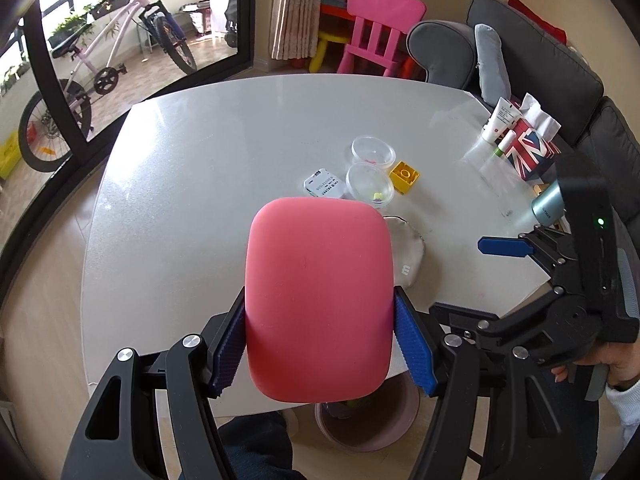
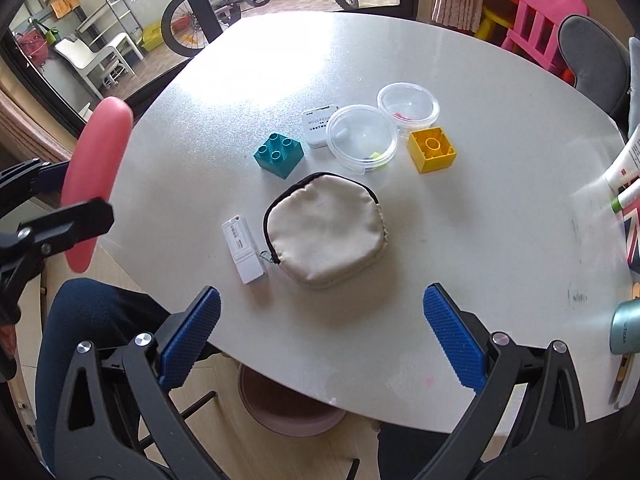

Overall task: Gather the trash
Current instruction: 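Grasp the beige pouch with the right gripper while the left gripper holds the pink case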

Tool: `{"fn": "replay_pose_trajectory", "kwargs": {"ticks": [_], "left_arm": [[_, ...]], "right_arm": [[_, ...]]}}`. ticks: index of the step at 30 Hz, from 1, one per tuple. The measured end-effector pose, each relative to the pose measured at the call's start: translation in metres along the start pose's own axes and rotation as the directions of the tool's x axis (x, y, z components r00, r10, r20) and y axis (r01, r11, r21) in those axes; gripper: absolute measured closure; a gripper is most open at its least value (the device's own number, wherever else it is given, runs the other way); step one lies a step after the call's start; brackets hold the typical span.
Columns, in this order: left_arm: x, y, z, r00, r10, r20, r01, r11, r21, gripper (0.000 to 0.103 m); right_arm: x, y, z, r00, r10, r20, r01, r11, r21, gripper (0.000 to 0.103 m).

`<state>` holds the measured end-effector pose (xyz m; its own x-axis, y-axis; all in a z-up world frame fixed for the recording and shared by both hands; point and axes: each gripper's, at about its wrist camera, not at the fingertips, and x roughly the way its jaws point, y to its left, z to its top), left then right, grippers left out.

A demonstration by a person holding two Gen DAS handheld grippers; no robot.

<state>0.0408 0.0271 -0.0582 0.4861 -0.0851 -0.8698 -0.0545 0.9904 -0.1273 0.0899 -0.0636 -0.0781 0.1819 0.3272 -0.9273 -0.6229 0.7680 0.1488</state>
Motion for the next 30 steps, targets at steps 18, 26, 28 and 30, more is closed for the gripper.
{"fn": "replay_pose_trajectory", "kwargs": {"ticks": [18, 26, 28, 30], "left_arm": [[0.016, 0.023, -0.004, 1.000, -0.027, -0.010, 0.026, 0.997, -0.067, 0.038], [0.024, 0.026, -0.005, 0.999, -0.043, -0.019, 0.041, 0.996, -0.075, 0.038], [0.025, 0.025, -0.005, 0.999, -0.047, -0.020, 0.045, 0.996, -0.073, 0.038], [0.025, 0.024, -0.005, 0.999, -0.051, -0.020, 0.049, 0.996, -0.070, 0.037]], "right_arm": [[0.076, 0.005, 0.056, 0.994, -0.034, -0.101, 0.039, 0.998, 0.051, 0.004], [0.086, 0.007, 0.060, 0.992, -0.076, -0.102, 0.081, 0.996, 0.041, 0.011], [0.086, 0.006, 0.060, 0.993, -0.071, -0.097, 0.076, 0.996, 0.041, 0.013], [0.083, 0.004, 0.056, 0.994, -0.067, -0.090, 0.072, 0.996, 0.047, 0.013]]}}
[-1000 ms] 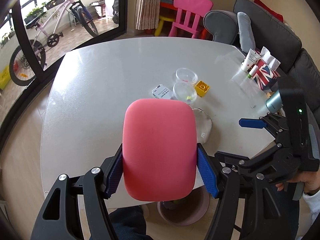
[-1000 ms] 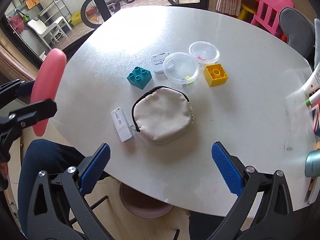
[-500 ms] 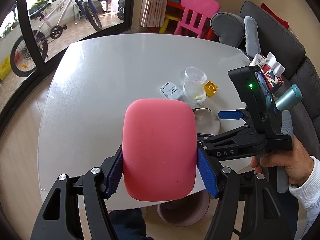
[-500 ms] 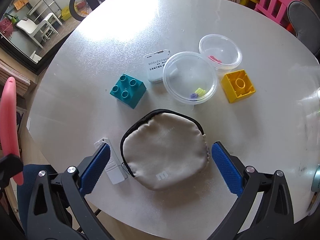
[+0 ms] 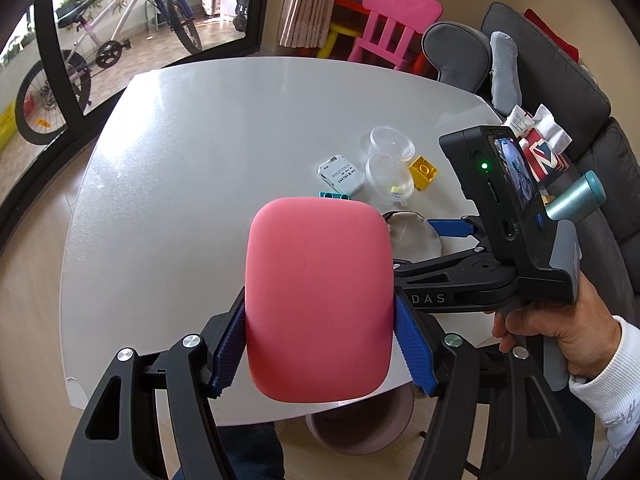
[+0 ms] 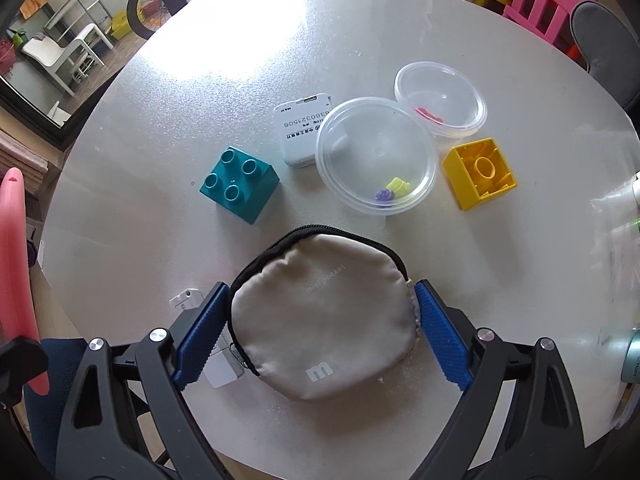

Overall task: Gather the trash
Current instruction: 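Grasp the beige pouch with the right gripper while the left gripper holds the pink case, then drop the beige pouch into the wastebasket with the right gripper while the left carries the pink case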

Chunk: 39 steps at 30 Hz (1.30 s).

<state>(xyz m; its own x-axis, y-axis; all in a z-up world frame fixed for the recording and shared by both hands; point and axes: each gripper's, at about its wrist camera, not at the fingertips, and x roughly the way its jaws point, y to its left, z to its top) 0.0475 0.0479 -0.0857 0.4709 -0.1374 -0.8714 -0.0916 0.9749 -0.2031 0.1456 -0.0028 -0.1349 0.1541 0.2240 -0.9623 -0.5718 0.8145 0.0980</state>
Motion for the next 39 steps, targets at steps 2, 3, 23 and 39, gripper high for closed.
{"fn": "replay_pose_trajectory", "kwargs": {"ticks": [2, 3, 23, 39], "left_arm": [[0.000, 0.000, 0.000, 1.000, -0.003, 0.000, 0.003, 1.000, 0.002, 0.037], [-0.001, -0.001, 0.001, 1.000, -0.004, 0.001, 0.004, 1.000, 0.004, 0.037], [-0.033, -0.035, -0.032, 0.999, -0.039, 0.004, 0.039, 0.995, 0.093, 0.037], [-0.086, -0.055, -0.081, 0.998, -0.041, 0.038, 0.036, 0.990, 0.138, 0.037]], "right_arm": [[-0.003, -0.002, -0.002, 1.000, 0.001, 0.007, -0.001, 1.000, 0.006, 0.014], [-0.005, -0.003, -0.004, 1.000, -0.001, 0.015, 0.001, 1.000, 0.009, 0.014], [-0.149, 0.006, -0.110, 0.975, 0.044, 0.218, -0.030, 0.997, -0.069, 0.014], [-0.182, 0.032, -0.209, 0.978, 0.108, 0.178, -0.086, 0.988, -0.126, 0.014]]}}
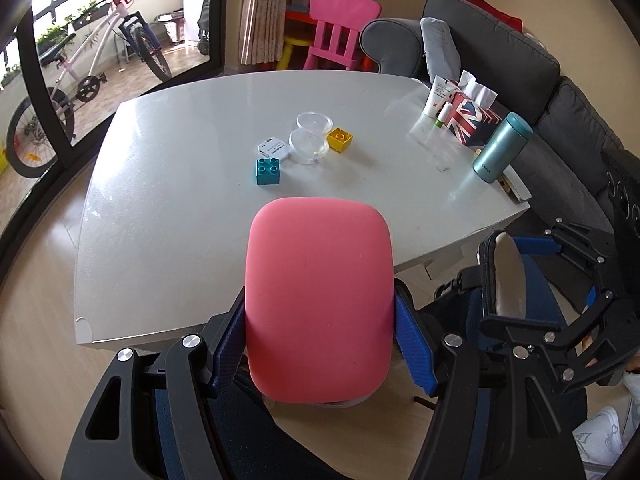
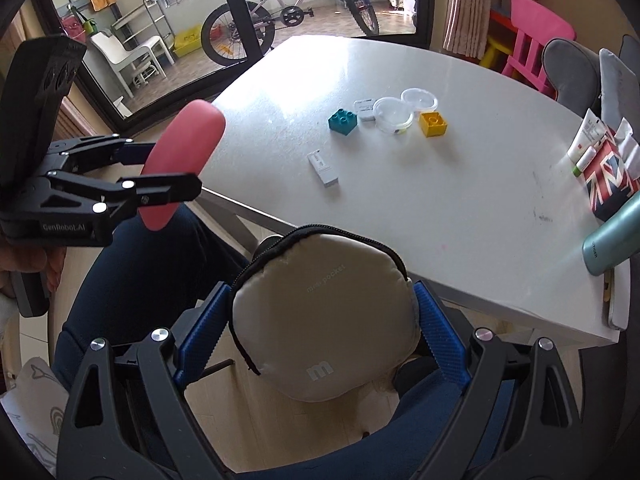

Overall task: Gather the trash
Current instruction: 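Drop the beige pouch into the wastebasket with the right gripper while the left carries the pink case, then lower the pink case over the wastebasket and open the left gripper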

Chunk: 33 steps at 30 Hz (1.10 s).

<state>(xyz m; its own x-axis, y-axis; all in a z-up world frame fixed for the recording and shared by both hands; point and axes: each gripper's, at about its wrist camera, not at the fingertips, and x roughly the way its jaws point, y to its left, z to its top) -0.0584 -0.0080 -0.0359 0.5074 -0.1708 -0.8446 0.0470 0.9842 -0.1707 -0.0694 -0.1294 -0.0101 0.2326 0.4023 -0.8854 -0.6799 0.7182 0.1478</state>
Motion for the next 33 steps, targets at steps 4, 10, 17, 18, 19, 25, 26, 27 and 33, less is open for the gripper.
{"fn": "replay_pose_trajectory", "kwargs": {"ticks": [4, 10, 17, 18, 19, 25, 26, 27, 33], "left_arm": [[-0.005, 0.000, 0.000, 1.000, 0.002, 0.010, -0.002, 1.000, -0.003, 0.037], [-0.006, -0.004, 0.001, 1.000, -0.010, 0.015, 0.010, 1.000, 0.003, 0.037], [-0.004, -0.009, -0.002, 1.000, -0.024, 0.003, 0.024, 1.000, 0.018, 0.037], [-0.003, -0.010, -0.002, 1.000, -0.025, 0.001, 0.025, 0.999, 0.022, 0.037], [-0.002, -0.011, -0.002, 1.000, -0.027, -0.002, 0.027, 0.999, 0.025, 0.037], [0.004, -0.020, -0.007, 0.999, -0.041, -0.026, 0.042, 0.998, 0.048, 0.037], [0.005, -0.022, -0.008, 0.999, -0.042, -0.031, 0.044, 0.998, 0.054, 0.037], [0.006, -0.025, -0.009, 0.998, -0.044, -0.036, 0.046, 0.997, 0.060, 0.037], [0.008, -0.034, -0.016, 0.996, -0.067, -0.060, 0.072, 0.994, 0.086, 0.037]], "right_arm": [[0.003, 0.007, -0.006, 1.000, 0.025, -0.014, -0.025, 1.000, -0.009, 0.013], [0.006, 0.006, -0.008, 0.999, 0.014, -0.037, -0.015, 1.000, -0.001, 0.003], [0.001, -0.006, -0.007, 1.000, -0.016, -0.025, 0.017, 0.999, 0.037, 0.003], [0.000, -0.008, -0.006, 1.000, -0.021, -0.022, 0.022, 0.999, 0.043, 0.003], [-0.001, -0.010, -0.006, 1.000, -0.024, -0.019, 0.025, 0.998, 0.049, 0.003], [-0.007, -0.024, -0.006, 0.999, -0.053, -0.005, 0.053, 0.995, 0.083, 0.003], [-0.008, -0.027, -0.007, 0.998, -0.057, -0.002, 0.057, 0.994, 0.089, 0.003], [-0.010, -0.029, -0.007, 0.998, -0.063, 0.000, 0.063, 0.993, 0.095, 0.003], [-0.017, -0.046, -0.006, 0.996, -0.090, 0.018, 0.087, 0.987, 0.136, 0.003]]}}
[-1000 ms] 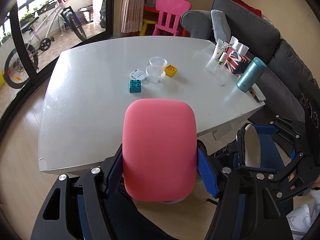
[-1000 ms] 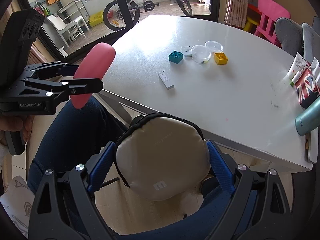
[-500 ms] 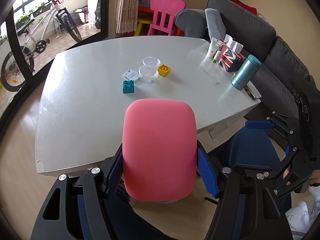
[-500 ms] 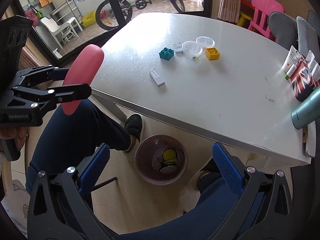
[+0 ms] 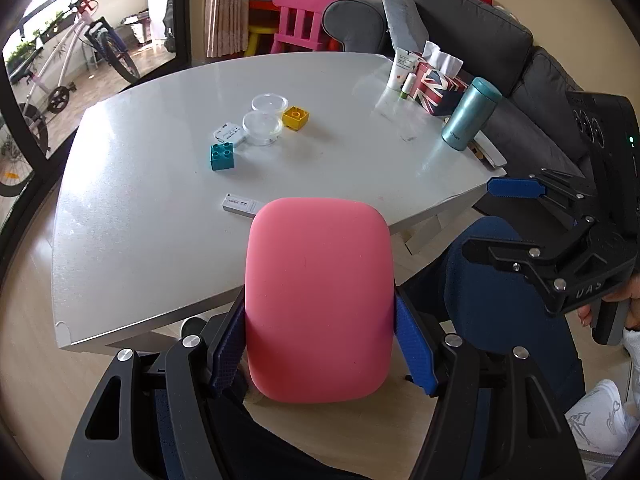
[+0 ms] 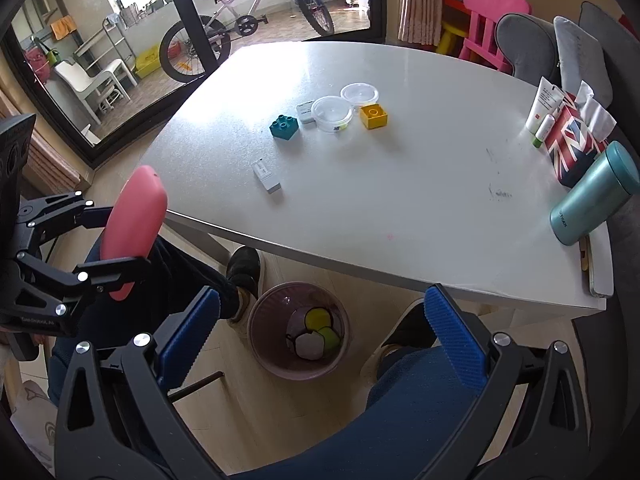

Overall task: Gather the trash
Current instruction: 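Lower the pink case over the wastebasket and open the left gripper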

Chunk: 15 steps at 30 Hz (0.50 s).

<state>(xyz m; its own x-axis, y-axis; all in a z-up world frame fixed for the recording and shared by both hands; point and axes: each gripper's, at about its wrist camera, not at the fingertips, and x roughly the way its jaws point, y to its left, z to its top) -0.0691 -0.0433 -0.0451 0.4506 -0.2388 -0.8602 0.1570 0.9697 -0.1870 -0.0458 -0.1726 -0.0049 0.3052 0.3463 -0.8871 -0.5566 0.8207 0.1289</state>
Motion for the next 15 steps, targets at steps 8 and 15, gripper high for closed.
{"fn": "replay_pose_trajectory", "kwargs": {"ticks": [8, 15], "left_arm": [[-0.0018, 0.0000, 0.0027, 0.999, -0.034, 0.015, 0.034, 0.999, -0.021, 0.006], [-0.0004, 0.0072, 0.0064, 1.000, -0.012, 0.014, 0.013, 0.999, -0.042, 0.006]], "right_arm": [[-0.0023, -0.0094, 0.0027, 1.000, -0.010, 0.013, 0.010, 1.000, 0.030, 0.003], [-0.0011, -0.0084, 0.0021, 1.000, -0.007, 0.012, 0.007, 1.000, 0.029, 0.003]]}}
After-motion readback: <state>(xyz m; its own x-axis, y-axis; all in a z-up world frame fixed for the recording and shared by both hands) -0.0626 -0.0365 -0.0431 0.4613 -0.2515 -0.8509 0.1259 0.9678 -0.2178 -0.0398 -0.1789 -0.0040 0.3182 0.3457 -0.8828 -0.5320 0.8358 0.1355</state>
